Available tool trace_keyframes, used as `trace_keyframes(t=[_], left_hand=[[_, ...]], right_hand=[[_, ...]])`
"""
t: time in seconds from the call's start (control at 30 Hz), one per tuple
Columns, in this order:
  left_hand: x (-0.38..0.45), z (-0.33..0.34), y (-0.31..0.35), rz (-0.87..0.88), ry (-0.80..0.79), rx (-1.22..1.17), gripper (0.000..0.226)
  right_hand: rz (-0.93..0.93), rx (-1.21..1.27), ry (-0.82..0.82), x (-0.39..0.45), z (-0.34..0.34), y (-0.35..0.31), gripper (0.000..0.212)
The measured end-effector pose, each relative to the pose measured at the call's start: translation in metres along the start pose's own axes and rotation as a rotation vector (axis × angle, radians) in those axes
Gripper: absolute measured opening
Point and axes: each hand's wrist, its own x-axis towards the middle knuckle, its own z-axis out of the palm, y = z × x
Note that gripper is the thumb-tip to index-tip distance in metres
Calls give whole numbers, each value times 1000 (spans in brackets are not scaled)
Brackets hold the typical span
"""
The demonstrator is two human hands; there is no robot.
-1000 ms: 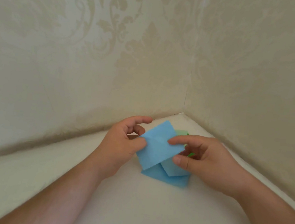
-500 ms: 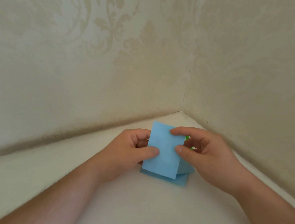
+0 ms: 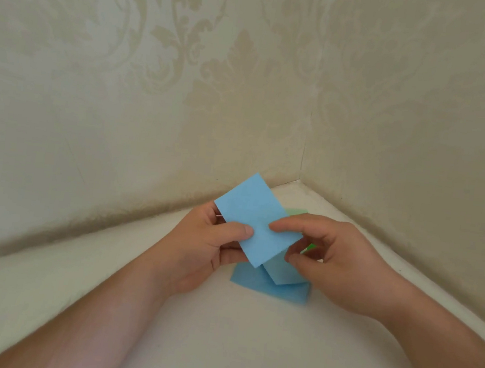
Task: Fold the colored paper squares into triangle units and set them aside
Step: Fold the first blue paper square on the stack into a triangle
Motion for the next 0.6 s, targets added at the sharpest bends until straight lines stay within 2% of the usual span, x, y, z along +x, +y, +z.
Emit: trace_keyframes(t=[0.17, 0.27, 0.37, 0.47, 0.6], left_hand=[[-4, 2, 0, -50, -128, 7, 40], [-1, 2, -2, 1, -22, 23, 30], [2, 0, -4, 43, 55, 66, 23], [2, 1, -3, 23, 97, 91, 19], [1, 3, -2, 11, 112, 76, 19]], right_hand=[[-66, 19, 86, -1, -2, -10, 37], [-58, 57, 92, -1, -5, -11, 35], [-116, 123, 86, 0, -5, -11, 19], [-143, 159, 109, 2, -4, -9, 8], [-107, 186, 151, 2, -7, -8, 9]])
